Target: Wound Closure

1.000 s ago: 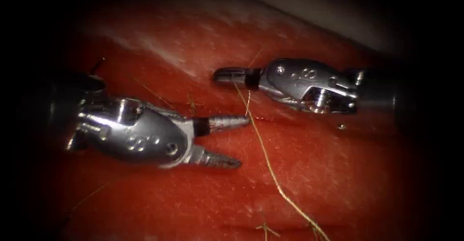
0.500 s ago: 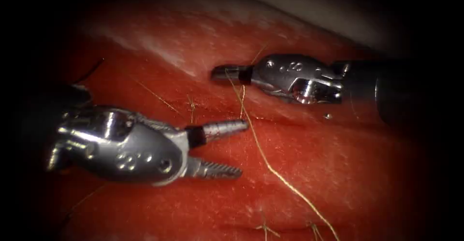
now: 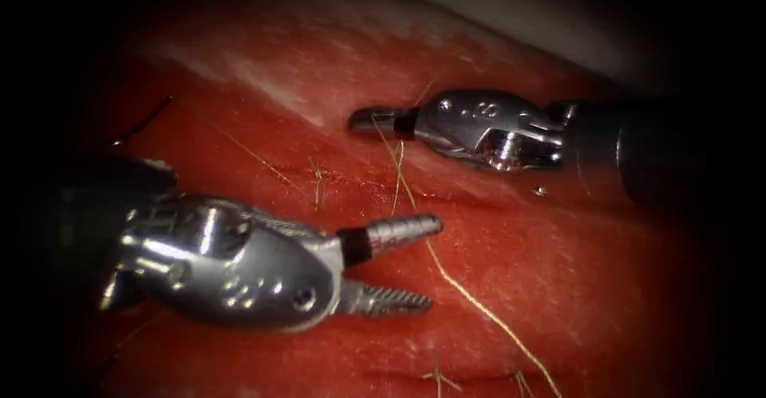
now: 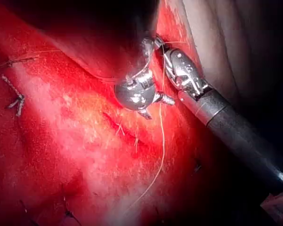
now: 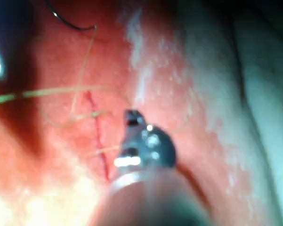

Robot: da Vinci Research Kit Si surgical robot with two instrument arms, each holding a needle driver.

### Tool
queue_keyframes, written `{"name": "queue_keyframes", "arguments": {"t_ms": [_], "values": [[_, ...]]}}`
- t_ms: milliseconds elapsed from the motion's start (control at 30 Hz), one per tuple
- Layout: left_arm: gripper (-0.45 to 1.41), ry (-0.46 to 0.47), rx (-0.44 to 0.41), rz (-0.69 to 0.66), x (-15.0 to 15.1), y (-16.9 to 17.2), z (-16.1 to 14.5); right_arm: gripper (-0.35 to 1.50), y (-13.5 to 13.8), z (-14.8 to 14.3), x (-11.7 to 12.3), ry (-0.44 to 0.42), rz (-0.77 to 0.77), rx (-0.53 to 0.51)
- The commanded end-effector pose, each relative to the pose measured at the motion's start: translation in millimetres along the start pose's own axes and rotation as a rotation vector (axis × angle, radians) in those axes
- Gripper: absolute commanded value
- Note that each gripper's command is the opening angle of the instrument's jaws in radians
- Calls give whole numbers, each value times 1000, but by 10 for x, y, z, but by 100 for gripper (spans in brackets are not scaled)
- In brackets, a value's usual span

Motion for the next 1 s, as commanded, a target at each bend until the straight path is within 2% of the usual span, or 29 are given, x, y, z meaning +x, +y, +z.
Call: {"name": "queue_keyframes", "arguments": {"t_ms": [33,133,367,467,500,533,600,733,867,1000], "values": [[76,3,-3,10,1,10,8,-35,2,9,3,3,2,0],[76,7,-4,24,8,23,18,-35,2,9,3,-2,8,0],[68,9,-3,59,11,22,24,-35,1,10,3,-2,14,-1],[38,38,-26,98,11,21,19,-35,1,10,4,-2,14,-1],[38,38,-26,98,11,21,19,-35,1,10,4,-2,14,-1],[-4,49,-33,123,10,22,17,-35,0,11,4,-2,14,-1],[-35,51,-39,141,6,26,21,-35,0,11,4,-1,14,-4],[-35,59,-50,146,-2,26,18,-35,-1,10,4,-2,15,-4],[-35,99,-46,117,4,-9,-3,-35,-3,7,3,-2,14,-1],[-35,118,-57,100,-11,-13,-6,-35,-7,-2,3,-2,14,12]]}}
